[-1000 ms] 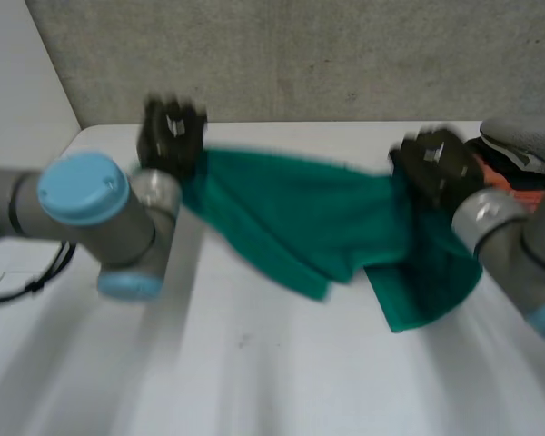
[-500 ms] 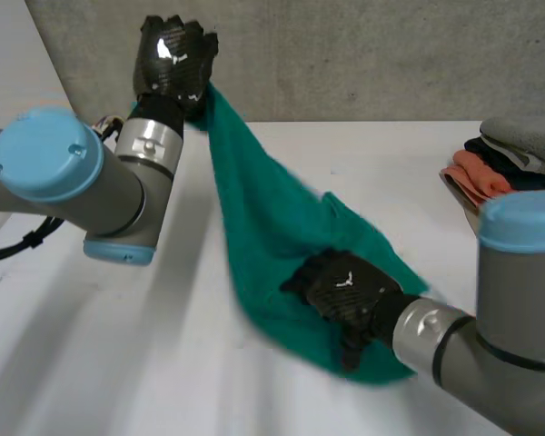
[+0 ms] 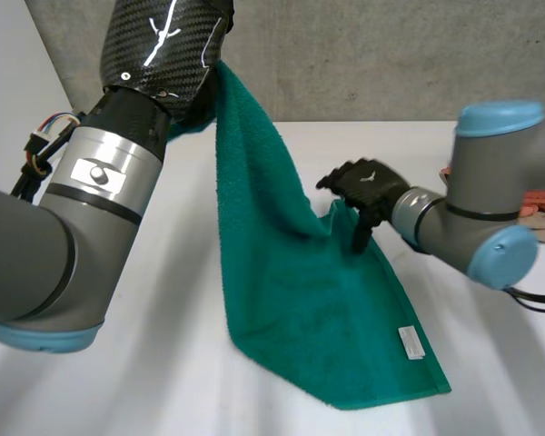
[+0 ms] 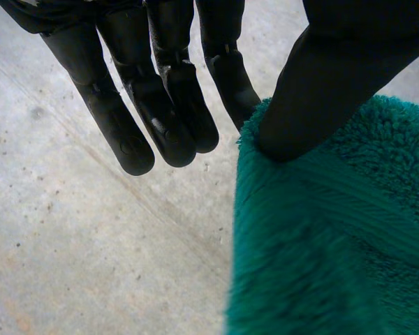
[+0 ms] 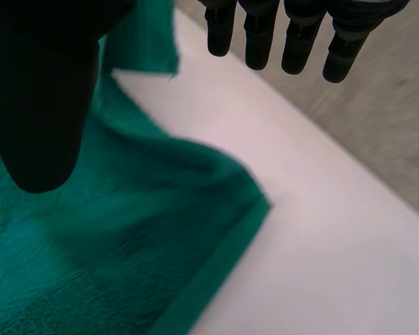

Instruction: Fold the laundry.

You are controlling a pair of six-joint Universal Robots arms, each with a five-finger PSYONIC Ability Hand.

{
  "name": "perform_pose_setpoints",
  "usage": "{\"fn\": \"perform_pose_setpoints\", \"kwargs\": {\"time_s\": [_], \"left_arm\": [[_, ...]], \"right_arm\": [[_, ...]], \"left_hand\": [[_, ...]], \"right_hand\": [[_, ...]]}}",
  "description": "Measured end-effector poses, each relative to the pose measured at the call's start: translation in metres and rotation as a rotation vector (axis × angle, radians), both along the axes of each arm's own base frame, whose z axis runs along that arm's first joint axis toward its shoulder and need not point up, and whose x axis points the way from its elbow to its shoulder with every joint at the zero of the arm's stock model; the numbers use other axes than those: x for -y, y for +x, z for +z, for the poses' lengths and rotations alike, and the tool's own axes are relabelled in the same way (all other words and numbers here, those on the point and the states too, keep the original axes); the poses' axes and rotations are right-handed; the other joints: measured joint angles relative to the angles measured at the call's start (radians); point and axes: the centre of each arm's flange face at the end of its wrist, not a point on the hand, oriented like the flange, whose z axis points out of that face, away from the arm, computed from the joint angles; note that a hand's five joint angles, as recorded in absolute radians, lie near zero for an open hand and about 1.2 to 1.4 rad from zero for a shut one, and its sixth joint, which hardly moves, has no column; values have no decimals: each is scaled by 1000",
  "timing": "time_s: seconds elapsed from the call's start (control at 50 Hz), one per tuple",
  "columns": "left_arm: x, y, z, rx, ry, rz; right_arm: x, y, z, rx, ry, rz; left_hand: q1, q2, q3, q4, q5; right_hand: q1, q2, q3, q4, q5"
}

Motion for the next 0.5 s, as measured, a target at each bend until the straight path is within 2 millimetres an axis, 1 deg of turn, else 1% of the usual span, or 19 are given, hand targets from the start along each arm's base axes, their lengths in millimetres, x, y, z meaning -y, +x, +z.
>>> {"fn": "perform_pose_setpoints", "kwargs": {"time_s": [0.04,0.06,0.08,0.1,0.12,0.14,0.16,0.18,0.2,0.22,0.24,0.26,0.3,0.36,0.4,0.44,0.46,0.48,0.5], "left_arm": [[-4,1,2,-3,-5,-4],[-6,2,4,-5,-8,-5],[-7,3,4,-6,-10,-5],[-7,3,5,-6,-11,-5],[-8,3,5,-7,-12,-4],[-8,4,5,-8,-13,-3],[-7,4,6,-8,-14,-2],[-7,4,6,-9,-16,0],[-6,4,6,-9,-17,1],[-5,5,7,-11,-20,4],[-3,5,7,-12,-23,7],[0,6,8,-13,-25,13],[8,8,11,-19,-36,30],[23,12,15,-28,-54,60],[40,15,19,-39,-74,92],[53,17,24,-48,-91,115],[71,20,31,-63,-118,145],[80,22,36,-73,-135,160],[85,23,40,-80,-147,170]], "right_arm": [[4,6,-17,-11,32,13],[7,10,-29,-17,49,20],[10,13,-36,-21,58,24],[11,14,-39,-22,60,25],[13,17,-45,-24,64,26],[17,20,-53,-23,61,27],[20,22,-55,-20,55,26],[25,25,-55,-9,38,21],[28,26,-54,-1,24,16],[31,28,-52,9,9,11],[40,30,-45,36,-32,-8],[43,31,-41,49,-53,-18],[58,32,-17,110,-149,-68],[72,31,20,185,-273,-133],[79,27,57,248,-382,-182],[82,23,85,293,-459,-214],[81,16,121,347,-552,-246],[80,12,140,374,-599,-261],[79,9,151,389,-627,-270]], "left_hand": [[0,0,0,0,0],[0,0,0,0,0],[0,0,0,0,0],[0,0,0,0,0],[0,0,0,0,0],[0,0,0,0,0],[0,0,0,0,0],[0,0,0,0,0],[0,0,0,0,0],[0,0,0,0,0],[0,0,0,0,0],[0,0,0,0,0],[0,0,0,0,0],[0,0,0,0,0],[0,1,0,0,0],[0,1,0,0,0],[0,1,0,0,0],[0,1,0,0,0],[0,1,0,0,0]], "right_hand": [[0,0,0,0,0],[0,0,0,0,0],[0,0,0,0,0],[20,22,23,23,23],[102,110,94,94,93],[349,356,351,351,350],[482,488,479,476,473],[698,707,687,683,658],[738,749,728,724,719],[884,895,875,874,867],[909,959,947,945,930],[909,965,964,971,937],[909,965,972,982,937],[909,965,973,984,937],[909,965,974,984,937],[909,965,974,984,937],[909,965,974,984,937],[909,965,974,984,938],[909,965,974,984,938]]}}
